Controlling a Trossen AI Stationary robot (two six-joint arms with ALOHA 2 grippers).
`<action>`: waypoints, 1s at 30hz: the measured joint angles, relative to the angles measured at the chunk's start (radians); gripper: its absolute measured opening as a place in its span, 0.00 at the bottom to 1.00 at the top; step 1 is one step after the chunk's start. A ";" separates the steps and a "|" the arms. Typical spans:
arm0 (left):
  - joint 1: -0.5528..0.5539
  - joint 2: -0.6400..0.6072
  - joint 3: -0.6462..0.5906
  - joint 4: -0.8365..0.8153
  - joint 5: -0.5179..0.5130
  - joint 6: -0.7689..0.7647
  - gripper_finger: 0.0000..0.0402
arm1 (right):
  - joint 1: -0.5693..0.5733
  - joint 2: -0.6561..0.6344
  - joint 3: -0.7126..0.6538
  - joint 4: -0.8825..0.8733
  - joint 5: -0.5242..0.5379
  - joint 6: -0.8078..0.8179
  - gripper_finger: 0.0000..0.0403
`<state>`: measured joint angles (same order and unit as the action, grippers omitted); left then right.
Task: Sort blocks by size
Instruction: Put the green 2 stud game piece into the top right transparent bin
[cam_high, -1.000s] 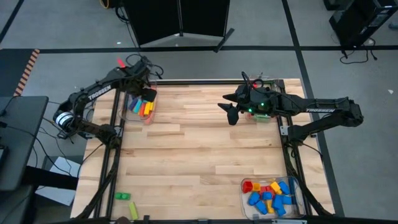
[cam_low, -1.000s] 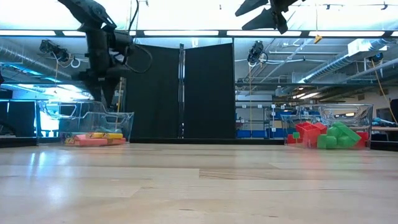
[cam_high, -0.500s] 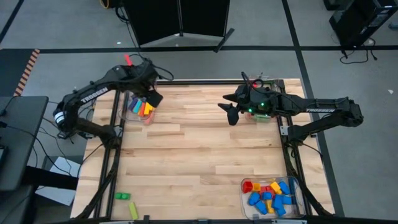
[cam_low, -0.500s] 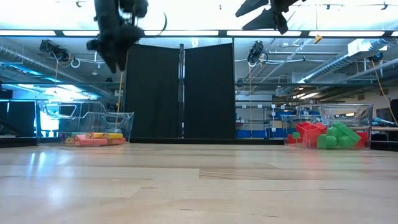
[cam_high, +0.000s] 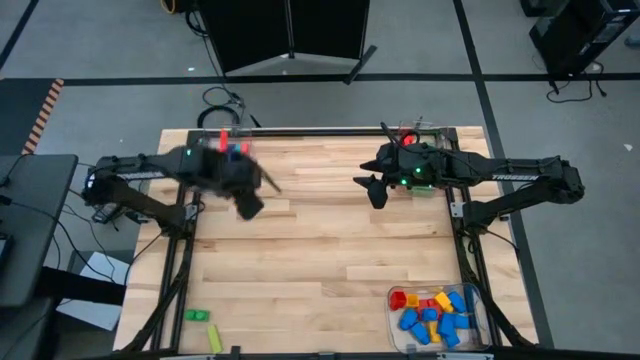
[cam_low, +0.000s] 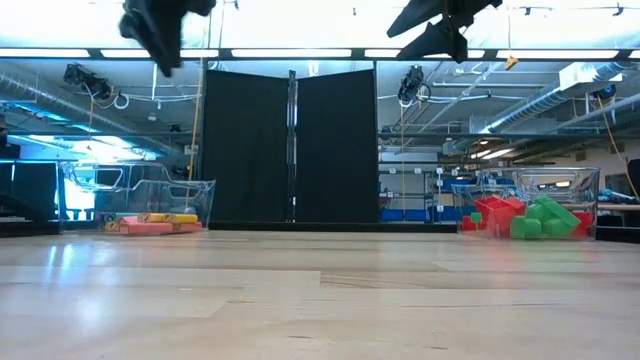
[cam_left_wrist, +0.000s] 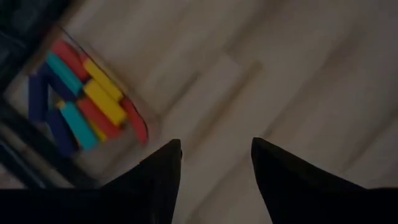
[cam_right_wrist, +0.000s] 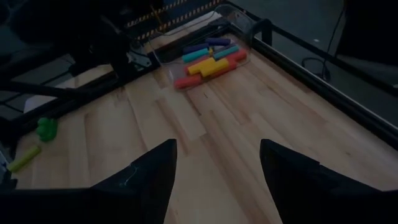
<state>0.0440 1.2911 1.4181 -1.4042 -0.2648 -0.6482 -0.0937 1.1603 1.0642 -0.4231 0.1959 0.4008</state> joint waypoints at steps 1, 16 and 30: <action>-0.035 0.000 0.000 -0.028 0.002 -0.024 0.50 | 0.000 0.000 0.000 0.001 0.000 -0.001 0.60; -0.390 0.004 -0.254 0.066 0.104 -0.520 0.75 | 0.000 0.000 0.000 -0.069 -0.096 -0.056 0.60; -0.447 0.096 -0.373 0.220 0.456 -0.557 0.83 | 0.048 0.000 0.000 -0.143 -0.119 -0.053 0.60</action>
<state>-0.4032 1.3873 1.0447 -1.1845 0.1914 -1.2054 -0.0461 1.1599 1.0645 -0.5659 0.0766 0.3481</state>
